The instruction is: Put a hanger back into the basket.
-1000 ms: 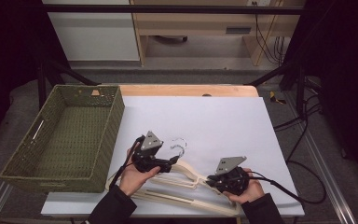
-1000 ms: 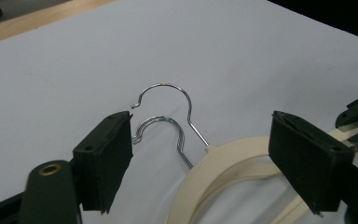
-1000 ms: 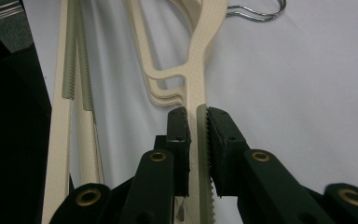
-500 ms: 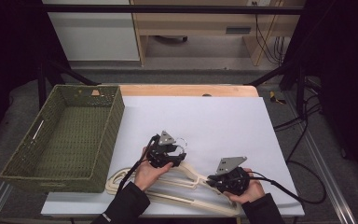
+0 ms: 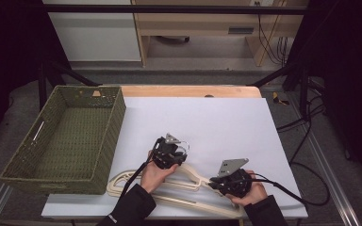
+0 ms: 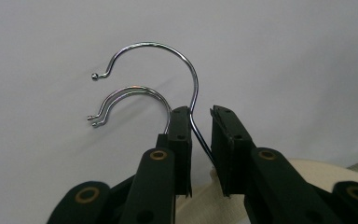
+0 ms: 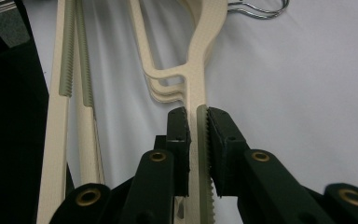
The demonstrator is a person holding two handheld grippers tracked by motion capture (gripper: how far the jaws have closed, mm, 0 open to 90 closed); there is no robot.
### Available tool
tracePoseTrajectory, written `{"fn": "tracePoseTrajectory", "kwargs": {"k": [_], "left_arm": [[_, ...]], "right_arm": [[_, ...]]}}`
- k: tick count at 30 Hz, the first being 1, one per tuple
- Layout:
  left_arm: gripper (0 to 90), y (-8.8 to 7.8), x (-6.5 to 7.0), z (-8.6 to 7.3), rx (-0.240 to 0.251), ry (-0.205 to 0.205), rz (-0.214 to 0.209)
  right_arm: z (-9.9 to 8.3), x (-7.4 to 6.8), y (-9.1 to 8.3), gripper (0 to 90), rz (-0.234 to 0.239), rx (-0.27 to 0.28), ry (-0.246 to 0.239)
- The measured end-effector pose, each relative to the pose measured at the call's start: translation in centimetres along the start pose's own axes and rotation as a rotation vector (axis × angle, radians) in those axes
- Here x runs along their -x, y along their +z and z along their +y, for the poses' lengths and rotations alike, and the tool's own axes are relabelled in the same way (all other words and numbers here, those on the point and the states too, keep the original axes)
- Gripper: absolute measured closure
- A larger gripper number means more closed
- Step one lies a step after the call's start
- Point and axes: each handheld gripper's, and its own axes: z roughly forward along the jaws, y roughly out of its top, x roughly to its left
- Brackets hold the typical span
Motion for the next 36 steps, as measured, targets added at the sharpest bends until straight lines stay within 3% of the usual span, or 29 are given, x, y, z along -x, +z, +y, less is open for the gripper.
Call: {"fn": "tracePoseTrajectory", "kwargs": {"k": [10,14,19,23,25,28,30,33,36], "left_arm": [[82.0,-1.3,0.9,-0.1,0.085,-0.038,0.048],[84.5,-2.2,1.4,-0.2,0.132,-0.040,0.056],[85.6,-2.7,1.8,-0.4,0.154,-0.038,0.067],[86.0,-2.8,2.2,-0.6,0.160,-0.029,0.080],[86.4,-2.9,2.3,-0.7,0.156,-0.019,0.084],[86.7,-3.0,2.4,-0.7,0.160,-0.016,0.084],[86.9,-3.1,2.5,-0.7,0.163,-0.011,0.082],[87.1,-3.3,2.6,-0.7,0.168,-0.008,0.078],[87.3,-3.4,2.7,-0.8,0.165,-0.001,0.077]], "right_arm": [[-0.1,-0.1,0.2,79.5,0.017,-0.004,0.006],[-0.1,-0.1,0.6,79.4,0.026,-0.024,0.001],[-0.2,-0.1,0.9,78.9,0.057,-0.029,0.000],[-0.1,-0.1,1.1,69.2,0.076,-0.032,0.022],[0.0,-0.1,0.8,60.5,0.080,-0.001,0.036],[0.5,0.1,0.2,47.5,0.054,0.110,0.080],[1.0,0.2,0.0,44.8,0.037,0.167,0.108],[1.7,0.2,0.3,44.7,0.051,0.243,0.160],[2.6,0.1,1.3,45.3,0.055,0.239,0.206]]}}
